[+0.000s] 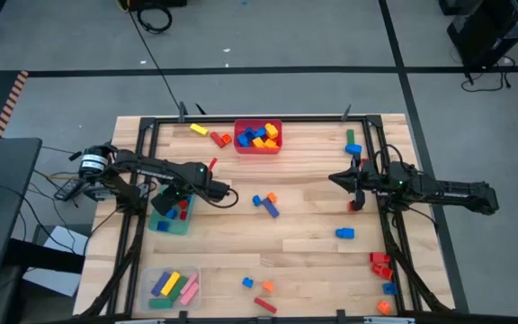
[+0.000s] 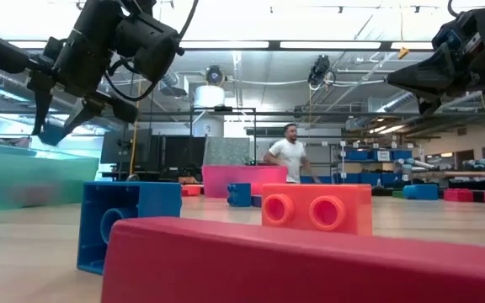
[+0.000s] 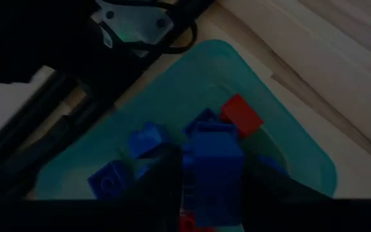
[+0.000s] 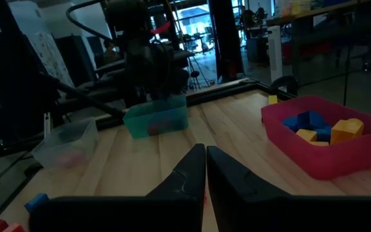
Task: Sort blocks by size
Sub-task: Put the blue 4 studded building block into the teal bin
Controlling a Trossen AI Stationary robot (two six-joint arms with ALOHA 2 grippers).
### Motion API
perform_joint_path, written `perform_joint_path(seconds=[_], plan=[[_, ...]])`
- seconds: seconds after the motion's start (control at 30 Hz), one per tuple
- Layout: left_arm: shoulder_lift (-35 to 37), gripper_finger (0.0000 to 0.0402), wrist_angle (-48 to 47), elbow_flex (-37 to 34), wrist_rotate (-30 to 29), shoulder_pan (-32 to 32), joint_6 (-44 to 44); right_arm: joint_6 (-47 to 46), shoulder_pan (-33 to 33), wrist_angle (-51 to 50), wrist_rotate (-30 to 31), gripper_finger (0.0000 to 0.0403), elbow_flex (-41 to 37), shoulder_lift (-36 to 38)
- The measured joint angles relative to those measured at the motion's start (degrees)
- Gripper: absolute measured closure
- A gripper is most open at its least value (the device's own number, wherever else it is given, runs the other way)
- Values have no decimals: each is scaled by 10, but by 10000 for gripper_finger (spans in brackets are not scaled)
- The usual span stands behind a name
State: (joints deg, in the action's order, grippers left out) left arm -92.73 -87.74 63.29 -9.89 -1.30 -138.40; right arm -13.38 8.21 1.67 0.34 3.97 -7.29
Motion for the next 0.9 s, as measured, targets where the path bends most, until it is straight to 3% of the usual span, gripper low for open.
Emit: perform_joint_path(seconds=[0.4,0.57,0.77,0.9], plan=[[0,259,10,5,-20,0,4,0,0,0,0,369,0,0],[0,259,3,58,-110,1,30,0,0,0,0,373,0,0],[0,259,-4,129,-268,2,125,0,0,0,0,372,0,0],[0,259,-3,162,-300,2,188,0,0,0,0,368,0,0]])
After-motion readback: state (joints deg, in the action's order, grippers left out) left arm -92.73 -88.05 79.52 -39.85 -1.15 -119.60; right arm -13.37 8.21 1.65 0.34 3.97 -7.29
